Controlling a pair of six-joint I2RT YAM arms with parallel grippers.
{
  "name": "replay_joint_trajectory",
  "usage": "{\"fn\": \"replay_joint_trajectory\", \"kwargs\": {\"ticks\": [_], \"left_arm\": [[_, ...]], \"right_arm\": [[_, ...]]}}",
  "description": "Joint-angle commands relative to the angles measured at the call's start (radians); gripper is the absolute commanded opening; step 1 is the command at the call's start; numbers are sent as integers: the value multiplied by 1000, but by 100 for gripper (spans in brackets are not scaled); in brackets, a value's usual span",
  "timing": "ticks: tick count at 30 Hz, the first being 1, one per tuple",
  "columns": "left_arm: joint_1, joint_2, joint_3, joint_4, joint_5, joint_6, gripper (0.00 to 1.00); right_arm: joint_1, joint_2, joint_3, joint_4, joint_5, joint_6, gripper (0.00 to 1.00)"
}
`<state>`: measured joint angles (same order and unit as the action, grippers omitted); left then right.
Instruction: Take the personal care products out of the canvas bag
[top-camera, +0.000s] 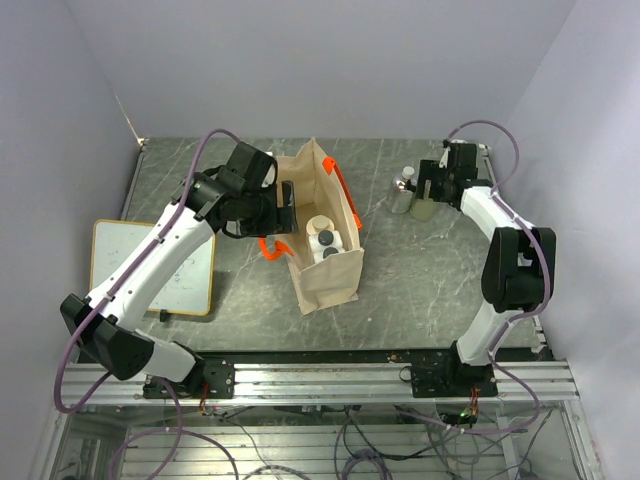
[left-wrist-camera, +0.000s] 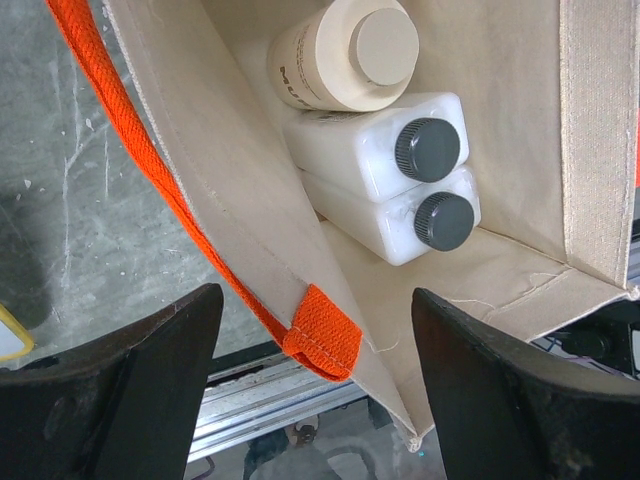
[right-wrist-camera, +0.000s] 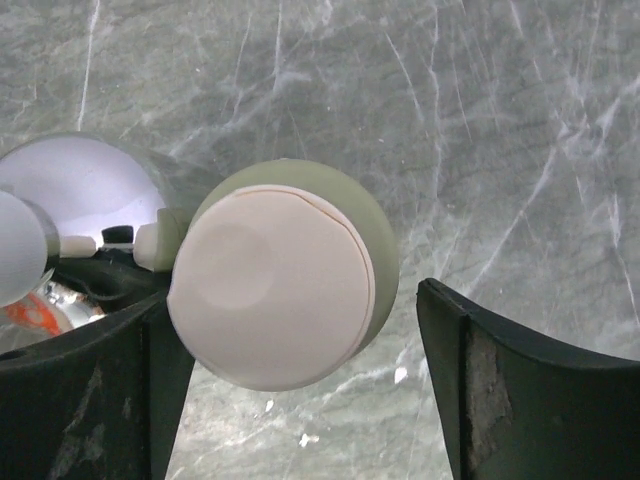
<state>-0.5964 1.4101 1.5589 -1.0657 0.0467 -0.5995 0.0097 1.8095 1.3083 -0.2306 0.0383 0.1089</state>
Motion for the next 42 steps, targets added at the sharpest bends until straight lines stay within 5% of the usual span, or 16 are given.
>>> {"fn": "replay_joint_trajectory", "kwargs": {"ticks": [1, 5, 10, 18, 27, 35, 42], "left_arm": [[9, -47, -9, 25, 26, -30, 87], [9, -84, -45, 38, 20, -65, 88], [10, -146, -128, 89, 48, -131, 88], [9, -226, -298, 233, 128, -276, 87], [8, -315, -478, 380, 197, -383, 86], [8, -270, -475, 326, 270, -306, 86], [10, -280, -532, 311, 359, -191, 86]], "right_arm": [[-4, -105, 4, -79, 74, 98, 87], [-4, -272, -129, -175, 37, 205, 88], [8, -518, -296, -202, -191, 267, 88], [150, -664, -227, -344, -394, 311, 87], [505, -619, 8, -442, -400, 441, 86], [591, -479, 159, -493, -591, 458, 86], [749, -404, 77, -461, -437, 516, 85]]}}
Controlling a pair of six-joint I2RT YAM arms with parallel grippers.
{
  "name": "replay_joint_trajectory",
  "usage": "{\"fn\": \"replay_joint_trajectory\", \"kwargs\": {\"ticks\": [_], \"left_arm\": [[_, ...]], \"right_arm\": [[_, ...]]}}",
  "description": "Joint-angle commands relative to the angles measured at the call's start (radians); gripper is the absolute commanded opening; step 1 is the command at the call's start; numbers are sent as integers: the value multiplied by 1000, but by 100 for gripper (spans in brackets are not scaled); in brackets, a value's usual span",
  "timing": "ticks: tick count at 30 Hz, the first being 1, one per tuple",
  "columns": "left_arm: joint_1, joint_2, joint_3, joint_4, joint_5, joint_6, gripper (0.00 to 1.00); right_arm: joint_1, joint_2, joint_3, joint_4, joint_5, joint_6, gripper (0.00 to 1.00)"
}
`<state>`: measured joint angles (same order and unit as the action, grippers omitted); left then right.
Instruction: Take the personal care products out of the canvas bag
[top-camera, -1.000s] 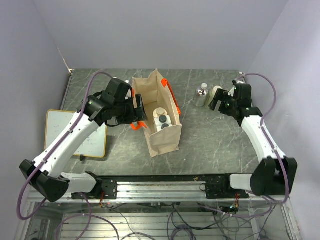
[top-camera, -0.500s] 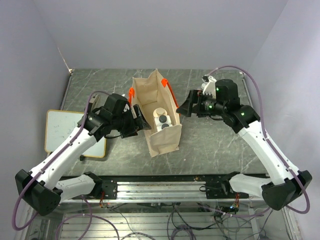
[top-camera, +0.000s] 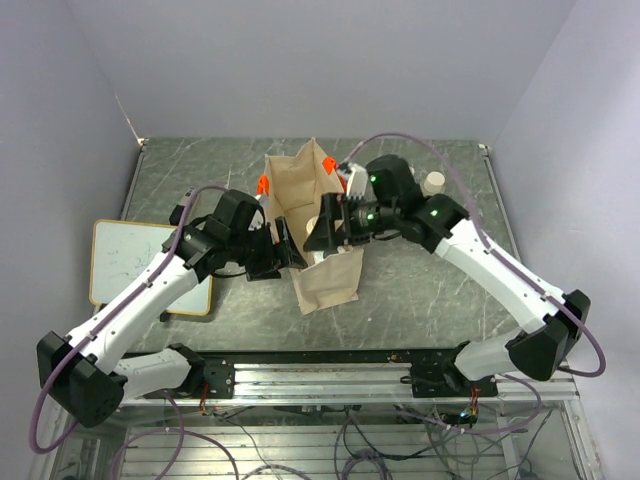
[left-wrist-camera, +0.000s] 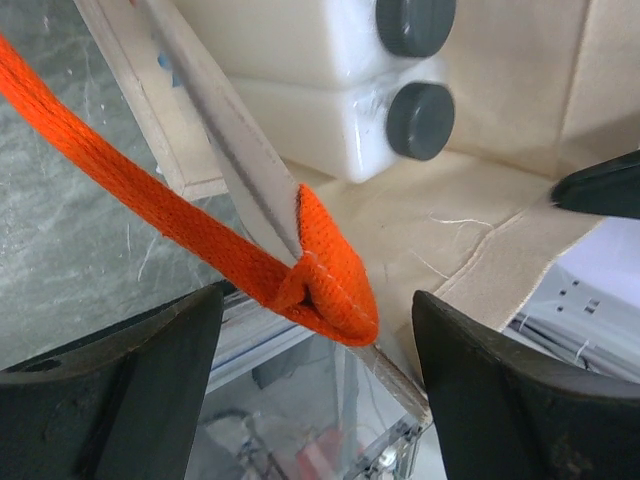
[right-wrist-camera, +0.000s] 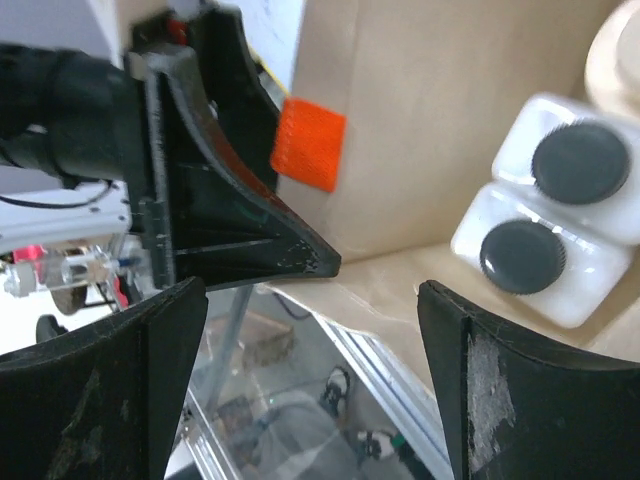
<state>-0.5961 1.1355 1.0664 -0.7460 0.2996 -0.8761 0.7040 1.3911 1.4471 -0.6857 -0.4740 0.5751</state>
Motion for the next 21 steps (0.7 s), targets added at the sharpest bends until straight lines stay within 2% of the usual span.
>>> {"fn": "replay_joint_trajectory", "kwargs": {"ticks": [1, 8, 13, 17, 21], "left_arm": [[9, 3, -45, -14, 131, 102, 86], [9, 13, -96, -61, 194, 235, 85], [9, 8, -179, 18, 249, 243, 85], [9, 27, -201, 60, 274, 225, 84], [9, 50, -157, 8, 229, 241, 83]], "right_arm": [[63, 14, -86, -14, 114, 62, 85], [120, -39, -208, -9, 369, 144, 85], [133, -72, -317, -2, 497, 198, 86], [142, -40, -250, -89, 556, 198, 85], [166, -7, -125, -178, 600, 164, 85]]}}
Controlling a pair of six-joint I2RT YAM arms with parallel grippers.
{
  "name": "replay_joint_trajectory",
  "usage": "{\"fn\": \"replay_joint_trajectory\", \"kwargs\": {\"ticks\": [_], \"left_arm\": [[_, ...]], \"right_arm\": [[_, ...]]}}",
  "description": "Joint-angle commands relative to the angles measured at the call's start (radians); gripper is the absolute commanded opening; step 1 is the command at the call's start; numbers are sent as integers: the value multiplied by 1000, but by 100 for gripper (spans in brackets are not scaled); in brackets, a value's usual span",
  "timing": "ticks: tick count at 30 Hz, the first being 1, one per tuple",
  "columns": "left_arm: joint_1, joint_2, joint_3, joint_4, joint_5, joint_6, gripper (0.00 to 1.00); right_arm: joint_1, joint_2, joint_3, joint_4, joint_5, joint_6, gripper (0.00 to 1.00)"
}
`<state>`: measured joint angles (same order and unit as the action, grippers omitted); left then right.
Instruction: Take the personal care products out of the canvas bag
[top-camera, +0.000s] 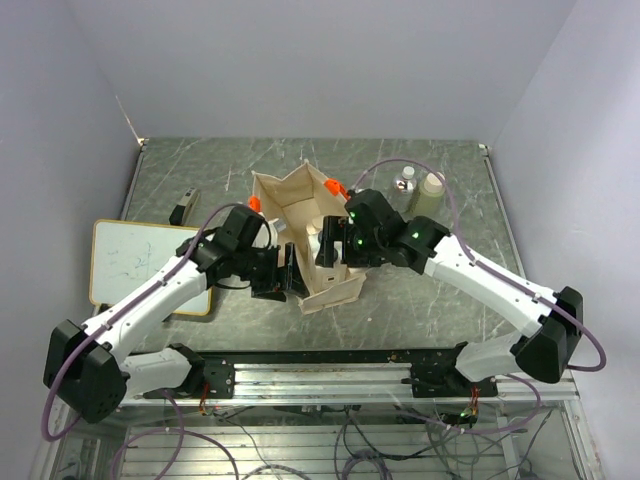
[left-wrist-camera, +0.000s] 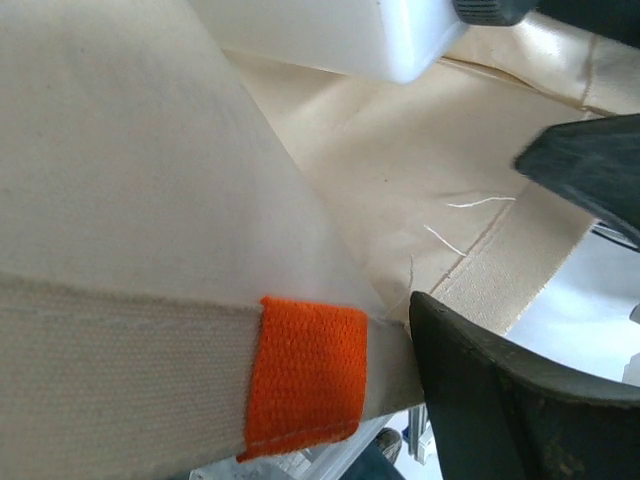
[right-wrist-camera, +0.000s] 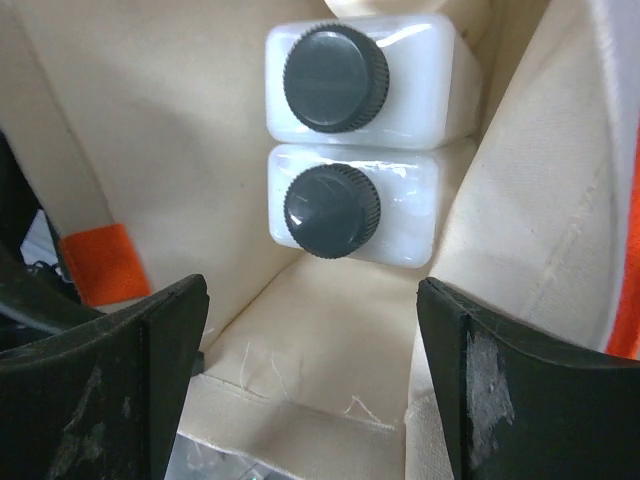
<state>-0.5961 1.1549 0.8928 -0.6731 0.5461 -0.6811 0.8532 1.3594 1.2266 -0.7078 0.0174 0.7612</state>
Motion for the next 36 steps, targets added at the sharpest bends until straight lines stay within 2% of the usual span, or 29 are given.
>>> {"fn": "replay_joint_trajectory", "kwargs": {"ticks": [1, 5, 9, 14, 21, 26, 30, 36], "left_arm": [[9, 35, 38, -83, -39, 51, 83], [9, 42, 111, -154, -148, 38, 83], [8, -10, 119, -168, -241, -57, 83], [8, -57, 90, -132, -247, -144, 82], [7, -32, 124, -170, -257, -109, 82], [7, -32, 111, -139, -229, -105, 82], [7, -21, 99, -120, -197, -93, 81], [7, 22, 134, -149, -184, -17, 82]], "right_arm": [[18, 35, 123, -174, 114, -46, 85], [19, 83, 240, -198, 125, -154, 85], [19, 181, 431, -256, 210, -263, 85], [-10, 321, 559, -255, 292, -319, 85], [-48, 556, 808, -353, 310, -313, 83], [-71, 651, 852, -394, 258, -319, 81], [-84, 708, 851, -415, 190, -323, 71], [-85, 761, 849, -401, 140, -334, 77]]}}
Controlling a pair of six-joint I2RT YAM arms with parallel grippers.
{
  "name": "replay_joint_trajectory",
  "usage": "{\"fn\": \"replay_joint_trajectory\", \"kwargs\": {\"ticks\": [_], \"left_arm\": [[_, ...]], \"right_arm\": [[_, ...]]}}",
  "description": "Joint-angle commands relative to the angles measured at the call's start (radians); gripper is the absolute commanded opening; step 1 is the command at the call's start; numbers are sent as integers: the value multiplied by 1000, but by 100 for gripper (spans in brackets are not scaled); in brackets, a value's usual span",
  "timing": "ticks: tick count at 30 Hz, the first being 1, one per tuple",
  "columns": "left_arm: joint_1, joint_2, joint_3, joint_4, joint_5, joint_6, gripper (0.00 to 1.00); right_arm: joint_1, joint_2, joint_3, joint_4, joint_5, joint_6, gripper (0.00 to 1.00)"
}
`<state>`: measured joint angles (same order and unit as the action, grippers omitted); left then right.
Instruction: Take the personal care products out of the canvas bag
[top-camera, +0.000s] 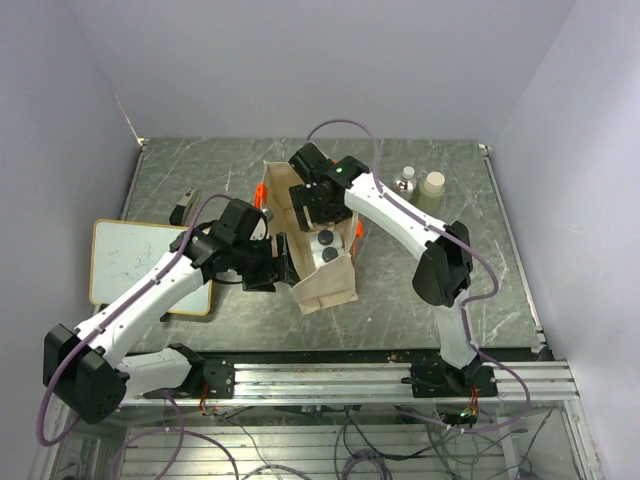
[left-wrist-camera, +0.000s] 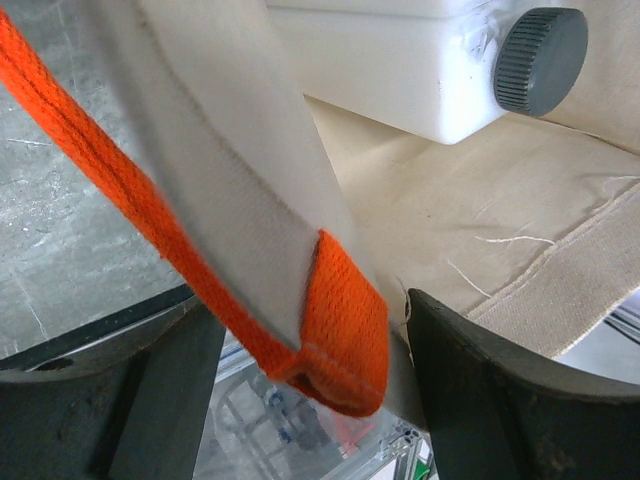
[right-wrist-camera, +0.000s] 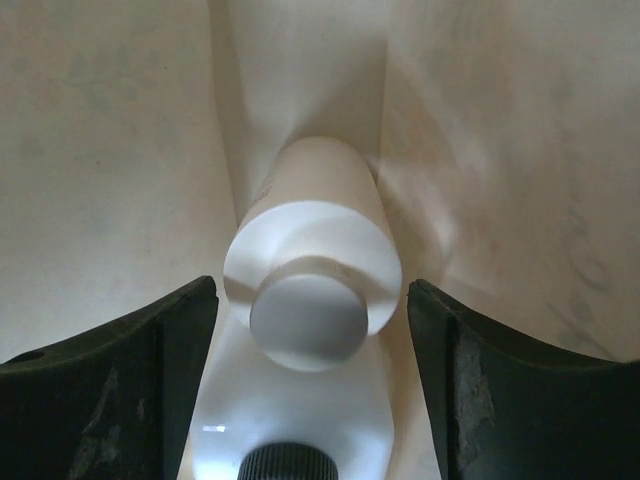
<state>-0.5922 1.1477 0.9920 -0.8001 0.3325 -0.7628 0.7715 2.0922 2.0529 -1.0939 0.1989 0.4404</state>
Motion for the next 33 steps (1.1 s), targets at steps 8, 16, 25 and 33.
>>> {"fn": "replay_joint_trajectory", "kwargs": {"ticks": [8, 16, 25, 33], "left_arm": [[4, 90, 91, -68, 41, 151, 81], [3, 123, 153, -107, 27, 203, 81], [4, 142, 172, -92, 6, 190, 81], [3, 133, 173, -62, 0, 133, 80]], "right_arm": [[-4, 93, -12, -16, -1, 27, 79], [-4, 109, -42, 10, 20, 26, 76], [-9, 55, 8, 54, 5, -21, 42], [-58, -31, 97, 57, -153, -9, 0]]}}
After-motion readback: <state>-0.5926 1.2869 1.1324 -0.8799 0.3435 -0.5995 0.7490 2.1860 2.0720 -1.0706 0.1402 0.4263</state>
